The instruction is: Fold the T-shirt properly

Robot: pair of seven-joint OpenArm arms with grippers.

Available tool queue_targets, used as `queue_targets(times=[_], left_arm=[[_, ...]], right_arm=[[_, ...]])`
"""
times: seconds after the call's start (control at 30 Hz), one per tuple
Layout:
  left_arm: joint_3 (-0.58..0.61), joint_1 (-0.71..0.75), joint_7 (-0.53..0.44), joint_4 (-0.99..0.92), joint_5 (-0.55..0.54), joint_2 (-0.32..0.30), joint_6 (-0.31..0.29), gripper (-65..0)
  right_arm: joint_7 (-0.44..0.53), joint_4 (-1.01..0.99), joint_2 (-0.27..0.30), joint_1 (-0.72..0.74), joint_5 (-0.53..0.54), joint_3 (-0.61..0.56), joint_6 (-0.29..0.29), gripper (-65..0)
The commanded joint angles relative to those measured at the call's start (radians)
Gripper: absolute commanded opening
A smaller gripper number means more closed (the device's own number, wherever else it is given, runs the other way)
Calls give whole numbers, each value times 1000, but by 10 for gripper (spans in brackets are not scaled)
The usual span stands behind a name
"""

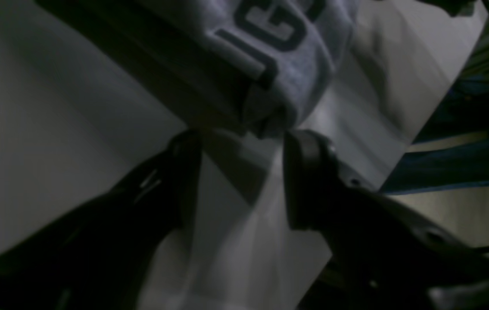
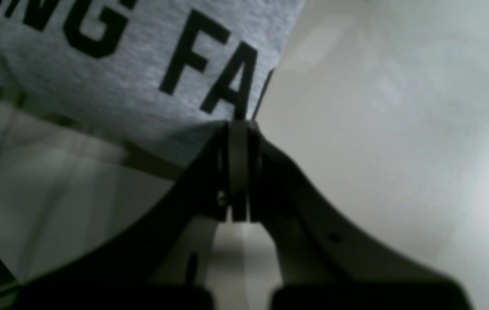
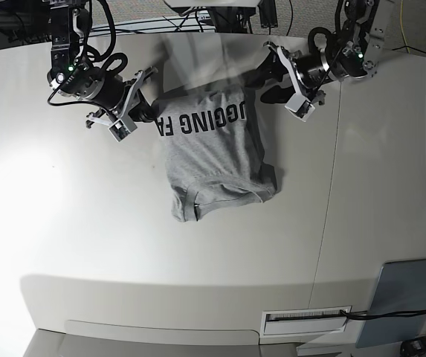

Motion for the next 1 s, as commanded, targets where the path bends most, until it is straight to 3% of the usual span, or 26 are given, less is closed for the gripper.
queue_targets(times=[0.0,0.3,0.37,0.47,0.5,0.63,0.87,0.9,0.97], left_arm=[[-4,-3,-14,18,-43,-8,-9,-326],[-2,-3,21,18,-79,115,-8,-347],[-2,-3,31,18,-78,128,3,-412],[-2,-3,32,18,-56,126,53,-621],[-2,-3,31,18,-34,121,55,-650],[-10,-3,31,18,59,87,57,-650],[-11,-3,31,18,56,58,48,-650],[-11,-3,31,18,56,58,48,-640],[-11,-3,39,18,57,58,47,-540]], right_arm=[[21,15,8,6,9,5,1,-650],[21,15,8,6,8,5,1,-650],[19,15,9,6,8,6,1,-650],[18,15,9,6,8,6,1,-650],[19,15,9,6,8,6,1,-650],[19,15,9,6,-8,6,1,-650],[21,15,8,6,-14,6,1,-650],[21,15,9,6,-14,6,1,-650],[21,15,9,6,-14,6,1,-650]])
